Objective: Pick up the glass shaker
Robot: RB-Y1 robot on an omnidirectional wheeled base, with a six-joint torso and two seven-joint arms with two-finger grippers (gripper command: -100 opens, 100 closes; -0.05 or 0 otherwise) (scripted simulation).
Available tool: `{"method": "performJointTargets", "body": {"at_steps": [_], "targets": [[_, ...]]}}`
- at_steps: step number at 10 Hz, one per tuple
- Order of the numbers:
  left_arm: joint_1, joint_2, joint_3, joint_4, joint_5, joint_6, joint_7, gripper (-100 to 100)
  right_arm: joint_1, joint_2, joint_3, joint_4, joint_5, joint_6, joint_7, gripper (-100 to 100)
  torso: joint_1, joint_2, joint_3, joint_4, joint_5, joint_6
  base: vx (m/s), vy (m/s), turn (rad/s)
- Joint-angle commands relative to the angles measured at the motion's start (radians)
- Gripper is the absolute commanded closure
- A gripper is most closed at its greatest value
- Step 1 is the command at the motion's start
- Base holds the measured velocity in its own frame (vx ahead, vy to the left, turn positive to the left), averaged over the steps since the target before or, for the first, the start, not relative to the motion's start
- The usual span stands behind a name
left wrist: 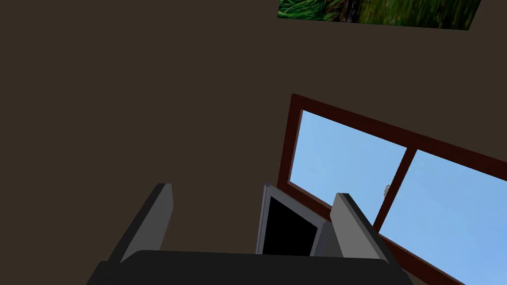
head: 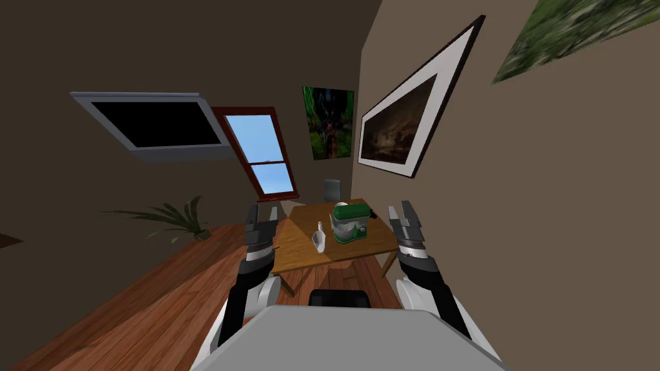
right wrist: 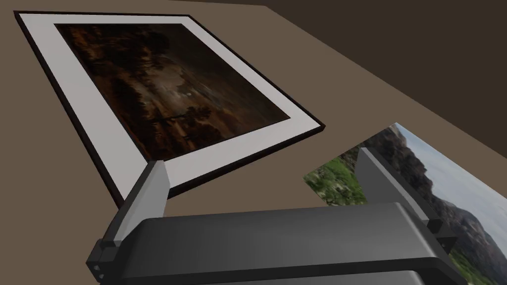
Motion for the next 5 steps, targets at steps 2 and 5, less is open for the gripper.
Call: {"method": "performJointTargets", "body": {"at_steps": [2, 5], "targets": [[0.000, 0.055, 0.035, 0.028, 0.022, 0.033, 0.016, -100, 0.000, 0.000, 0.000, 0.000, 0.000, 0.000, 0.000, 0, 0.001, 0.001, 0.001, 0.000, 0.000, 0.000, -0.027, 0.025, -0.149], [-0.001, 0.098, 0.094, 0.080, 0.066, 0.090, 0.043, -100, 0.000, 0.000, 0.000, 0.000, 0.000, 0.000, 0.000, 0, 0.004, 0.003, 0.002, 0.001, 0.001, 0.000, -0.047, 0.052, -0.179]]}}
